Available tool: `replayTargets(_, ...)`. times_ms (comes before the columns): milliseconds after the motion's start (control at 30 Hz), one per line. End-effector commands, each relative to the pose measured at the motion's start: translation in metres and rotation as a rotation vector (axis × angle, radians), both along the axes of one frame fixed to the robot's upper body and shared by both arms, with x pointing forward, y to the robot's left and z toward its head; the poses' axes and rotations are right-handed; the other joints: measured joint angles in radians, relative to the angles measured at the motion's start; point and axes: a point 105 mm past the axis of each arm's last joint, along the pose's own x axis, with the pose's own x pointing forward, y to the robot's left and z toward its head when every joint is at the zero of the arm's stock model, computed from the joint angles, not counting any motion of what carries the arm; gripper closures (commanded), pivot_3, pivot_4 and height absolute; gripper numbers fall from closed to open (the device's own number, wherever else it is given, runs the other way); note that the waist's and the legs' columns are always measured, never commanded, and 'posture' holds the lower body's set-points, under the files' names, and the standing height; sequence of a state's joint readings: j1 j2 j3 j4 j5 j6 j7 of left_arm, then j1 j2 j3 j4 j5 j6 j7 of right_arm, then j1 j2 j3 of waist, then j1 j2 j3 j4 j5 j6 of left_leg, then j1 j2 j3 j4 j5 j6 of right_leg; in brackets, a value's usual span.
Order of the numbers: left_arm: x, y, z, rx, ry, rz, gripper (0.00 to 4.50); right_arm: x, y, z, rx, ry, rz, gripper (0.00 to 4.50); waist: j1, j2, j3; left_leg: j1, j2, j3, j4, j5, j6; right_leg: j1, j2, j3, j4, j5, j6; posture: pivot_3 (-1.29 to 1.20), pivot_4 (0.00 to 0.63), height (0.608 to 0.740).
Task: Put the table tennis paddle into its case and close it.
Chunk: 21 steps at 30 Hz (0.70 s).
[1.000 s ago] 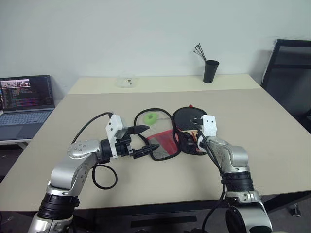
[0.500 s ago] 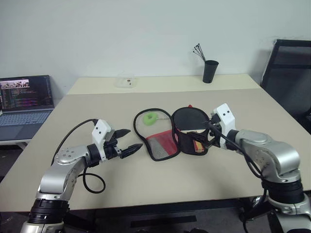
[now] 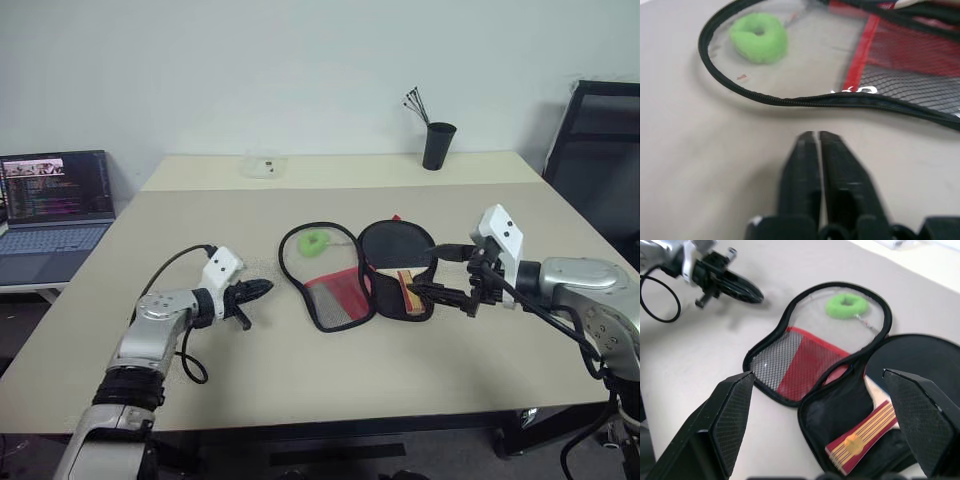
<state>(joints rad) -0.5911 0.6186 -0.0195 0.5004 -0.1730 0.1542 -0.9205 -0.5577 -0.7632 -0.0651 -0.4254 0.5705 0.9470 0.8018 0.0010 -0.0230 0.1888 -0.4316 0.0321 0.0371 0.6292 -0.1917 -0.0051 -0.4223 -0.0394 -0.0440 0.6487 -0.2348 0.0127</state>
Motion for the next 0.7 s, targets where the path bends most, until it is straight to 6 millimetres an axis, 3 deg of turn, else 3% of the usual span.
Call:
replayTargets(33, 0.013, -0.011, -0.002, 0.014, -0.014, 0.0, 4.48, 0.0, 0.001, 0.011, 0.012, -0.079, -0.009, 0.0, 0.001, 0.0, 0.0, 0.0, 0.0, 0.0, 0.0, 0.0, 0.0, 0.0, 0.0, 0.0, 0.0, 0.0, 0.0, 0.0, 0.15, 0.74)
replayTargets(200, 0.022, -0.025, -0.015, 0.025, 0.026, -0.022, 4.48, -0.001, 0.001, 0.009, 0.009, -0.078, -0.017, 0.0, 0.001, -0.001, 0.0, -0.001, -0.001, 0.0, 0.0, 0.0, 0.0, 0.0, 0.0, -0.001, 0.0, 0.0, 0.001, 0.0, 0.15, 0.74)
replayTargets(367, 0.031, -0.044, -0.013, 0.015, 0.009, -0.05, 4.48, 0.001, -0.002, 0.009, 0.008, -0.081, -0.038, 0.0, 0.007, -0.001, 0.0, 0.0, -0.001, 0.0, 0.002, 0.0, 0.0, 0.001, 0.0, -0.003, 0.001, 0.001, 0.001, 0.0, 0.15, 0.74)
replayTargets(567, 0.039, -0.09, 0.016, -0.005, -0.072, -0.179, 4.48, 0.01, -0.024, 0.02, -0.009, -0.121, -0.12, 0.0, 0.024, -0.002, 0.001, -0.002, -0.002, 0.0, 0.003, 0.0, 0.0, 0.002, -0.001, -0.004, 0.0, 0.001, 0.002, 0.0, 0.15, 0.74)
replayTargets(700, 0.042, -0.116, 0.045, -0.022, -0.153, -0.261, 4.48, 0.005, -0.039, 0.026, -0.029, -0.115, -0.142, 0.0, 0.022, -0.003, 0.001, -0.003, -0.003, 0.001, 0.004, 0.0, 0.001, 0.001, -0.001, -0.004, -0.002, 0.002, 0.003, 0.0, 0.15, 0.74)
